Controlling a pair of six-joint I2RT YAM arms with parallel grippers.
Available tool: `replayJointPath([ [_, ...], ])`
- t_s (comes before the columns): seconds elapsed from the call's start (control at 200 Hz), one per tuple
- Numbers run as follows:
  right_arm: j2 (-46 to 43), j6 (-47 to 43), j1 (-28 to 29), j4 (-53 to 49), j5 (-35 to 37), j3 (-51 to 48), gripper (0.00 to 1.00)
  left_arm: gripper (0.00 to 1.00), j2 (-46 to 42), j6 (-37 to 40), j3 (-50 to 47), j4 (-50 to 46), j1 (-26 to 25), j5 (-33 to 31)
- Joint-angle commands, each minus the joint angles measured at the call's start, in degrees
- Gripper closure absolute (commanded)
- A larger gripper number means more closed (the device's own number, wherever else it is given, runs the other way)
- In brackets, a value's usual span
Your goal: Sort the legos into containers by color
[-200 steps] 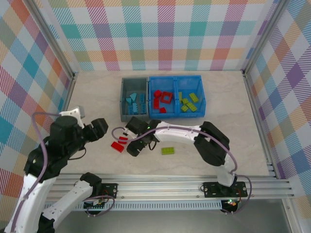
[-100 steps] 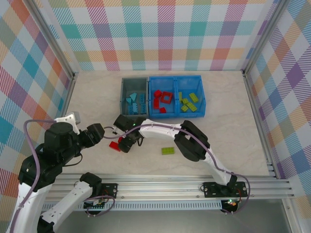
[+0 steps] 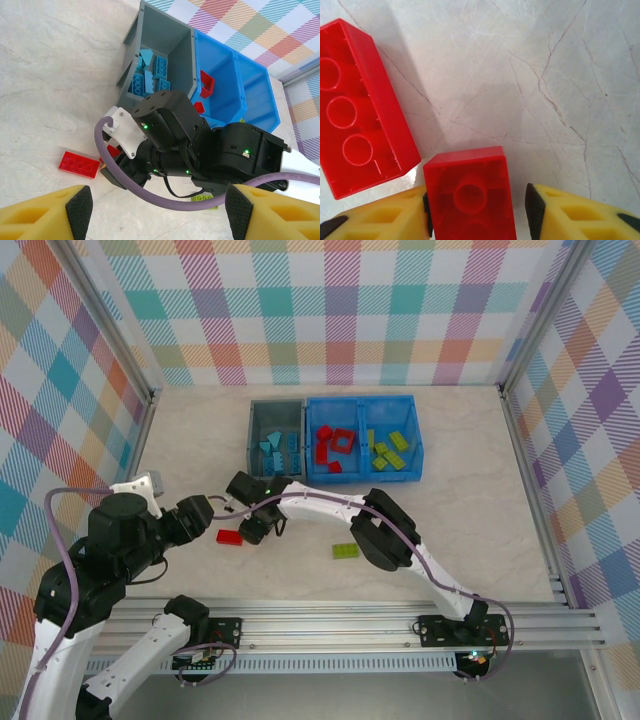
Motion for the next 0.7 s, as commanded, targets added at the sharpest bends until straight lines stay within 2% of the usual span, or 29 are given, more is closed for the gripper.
replayJointPath([
  [0.0, -3.35, 1.18, -0.16, 0.88, -1.24, -2.87, 0.55, 0.27, -0.51, -0.57, -0.75, 0.23, -0.32, 1.21],
  [0.12, -9.82, 2.66, -0.18, 4.27, -0.05, -9.26, 0.60, 0.26, -0.14, -0.67, -1.78, 2.11, -0.30, 4.44],
  [0.3, -26.07, 7.45, -1.60, 9.18, 3.24, -24.18, 0.60, 0.27, 4.77, -1.13, -2.44, 9.93, -0.34, 19.53],
  [0.39, -33.85, 11.03, -4.61, 8.80, 4.56, -30.68, 0.61, 0.27, 7.80, -2.33, -2.42, 13.60, -1.59, 22.33],
  [0.5, -38.81, 14.73, -9.50, 5.17, 7.50, -33.13, 0.61, 0.27, 12.27, -3.38, -2.45, 18.07, -7.27, 19.06],
  [0.625, -37.66, 18.67, -15.13, -0.69, 11.62, -29.55, 0.61, 0.28, 19.46, -2.34, -0.23, 20.81, -19.38, 6.57],
  [0.695, -33.41, 21.17, -17.64, -6.25, 14.24, -24.21, 0.60, 0.29, 22.43, -2.80, -0.40, 22.86, -22.80, 0.91],
])
